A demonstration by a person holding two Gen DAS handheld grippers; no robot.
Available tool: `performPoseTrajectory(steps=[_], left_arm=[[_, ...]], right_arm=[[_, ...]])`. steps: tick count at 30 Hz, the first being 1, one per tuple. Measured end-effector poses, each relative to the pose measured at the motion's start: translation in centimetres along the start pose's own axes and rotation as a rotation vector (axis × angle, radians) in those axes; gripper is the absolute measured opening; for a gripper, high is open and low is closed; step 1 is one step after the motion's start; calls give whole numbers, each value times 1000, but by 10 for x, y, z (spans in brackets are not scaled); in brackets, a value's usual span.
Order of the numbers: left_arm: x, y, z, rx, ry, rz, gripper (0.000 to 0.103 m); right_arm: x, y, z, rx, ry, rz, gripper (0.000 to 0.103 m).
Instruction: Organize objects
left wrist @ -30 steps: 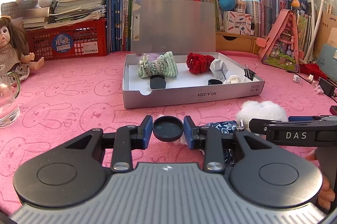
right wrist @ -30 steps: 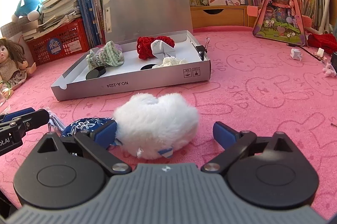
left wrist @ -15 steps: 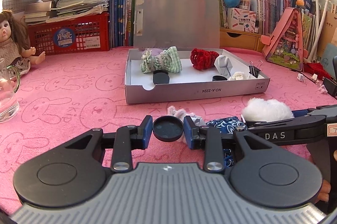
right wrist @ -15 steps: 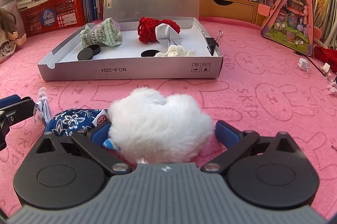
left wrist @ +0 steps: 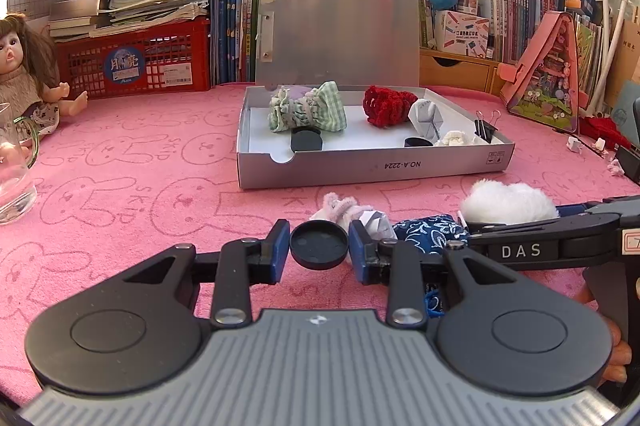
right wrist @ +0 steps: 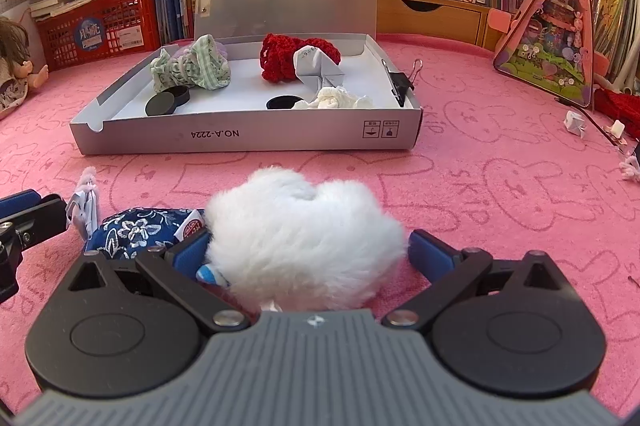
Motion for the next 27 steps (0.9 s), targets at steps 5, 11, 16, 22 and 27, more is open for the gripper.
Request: performPoseTrajectory(steps=[5,11,16,22,27], left_arm=[[0,0,-1,-1,2,-2,37],[3,0,-3,-6,-2,-4,37],[8,-2,-4,-16,-1,-14,37],[16,-1,-4,-27,-8,-17,37],[28,3,-3,-30,-13,-15,37]], right_arm=[[1,-1,2,-7,7,4,101],[-2,-10,7,7,-17,-30,82],[-1,-18,7,22,-22,-65,82],[12,-26,2,36,-14,-95,82],[21,-28,-2,55,1,-100,82]])
Point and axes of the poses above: each gripper's, at about its wrist camera, not at the fingertips, and y roughly the way its jaws point, z to its left, x to its top, the point moved 2 cm from there along y, roughly the way its jaws point, and after that the axes turned 11 degrees about z, right-handed, at the moved point
